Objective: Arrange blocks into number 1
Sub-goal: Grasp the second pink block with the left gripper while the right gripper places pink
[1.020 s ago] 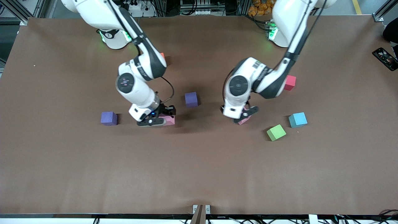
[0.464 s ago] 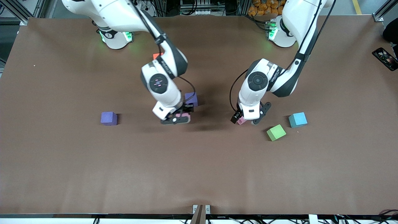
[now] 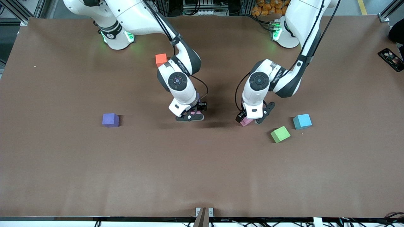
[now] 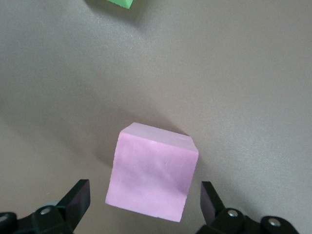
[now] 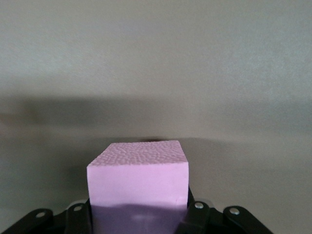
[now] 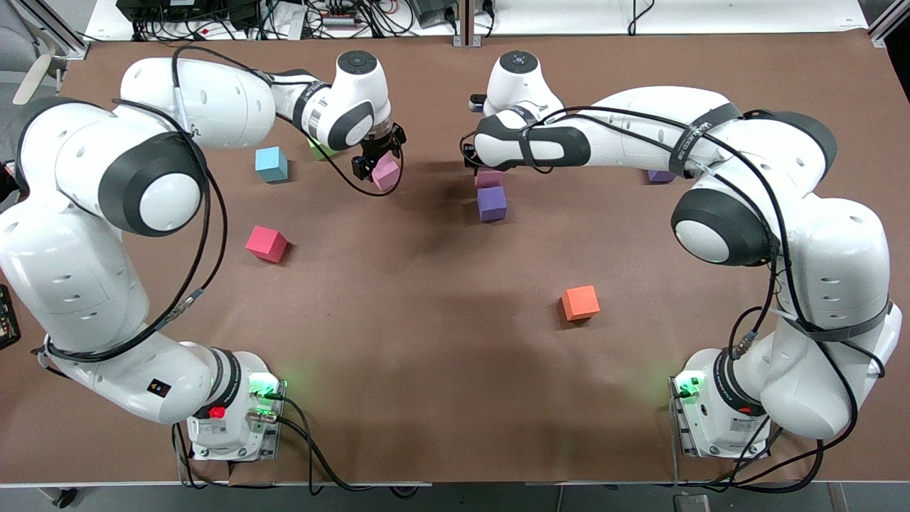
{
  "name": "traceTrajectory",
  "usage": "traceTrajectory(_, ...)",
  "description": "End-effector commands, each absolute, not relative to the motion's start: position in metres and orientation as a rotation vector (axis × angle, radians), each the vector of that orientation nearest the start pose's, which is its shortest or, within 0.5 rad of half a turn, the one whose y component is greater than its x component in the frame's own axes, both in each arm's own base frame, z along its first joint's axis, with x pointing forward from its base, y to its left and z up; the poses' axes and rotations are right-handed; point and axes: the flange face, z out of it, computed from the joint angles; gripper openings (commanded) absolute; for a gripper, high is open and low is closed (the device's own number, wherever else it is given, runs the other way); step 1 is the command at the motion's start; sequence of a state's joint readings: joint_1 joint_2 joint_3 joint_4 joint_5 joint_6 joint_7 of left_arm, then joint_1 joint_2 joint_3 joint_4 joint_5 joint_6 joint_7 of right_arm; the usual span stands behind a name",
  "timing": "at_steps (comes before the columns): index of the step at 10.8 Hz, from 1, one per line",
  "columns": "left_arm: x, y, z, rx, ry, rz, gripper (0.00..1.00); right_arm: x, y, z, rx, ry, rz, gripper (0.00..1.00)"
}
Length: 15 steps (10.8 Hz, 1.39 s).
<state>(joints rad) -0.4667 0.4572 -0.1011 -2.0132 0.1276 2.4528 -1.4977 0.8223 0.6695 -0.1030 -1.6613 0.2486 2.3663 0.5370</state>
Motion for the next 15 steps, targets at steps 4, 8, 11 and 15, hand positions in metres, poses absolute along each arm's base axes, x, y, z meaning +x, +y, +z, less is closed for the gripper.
traceTrajectory(4, 0.521, -0.316, 0.203, -2.899, -1.129, -0.118, 1.0, 0.488, 0.47, 0.207, -3.057, -0.068, 0.071, 0.59)
traceTrajectory(8, 0.52, -0.321, 0.201, -2.916, -1.122, -0.127, 1.0, 0.52, 0.427, 0.254, -3.022, 0.027, 0.026, 1.0)
traceTrajectory(11, 0.516, -0.323, 0.199, -2.937, -1.048, -0.117, 0.0, 0.562, 0.347, 0.304, -2.991, 0.153, -0.005, 1.0)
traceTrajectory(15, 0.496, -0.356, 0.23, -2.978, -0.98, -0.111, 0.0, 0.611, 0.204, 0.317, -3.008, 0.244, 0.106, 1.0)
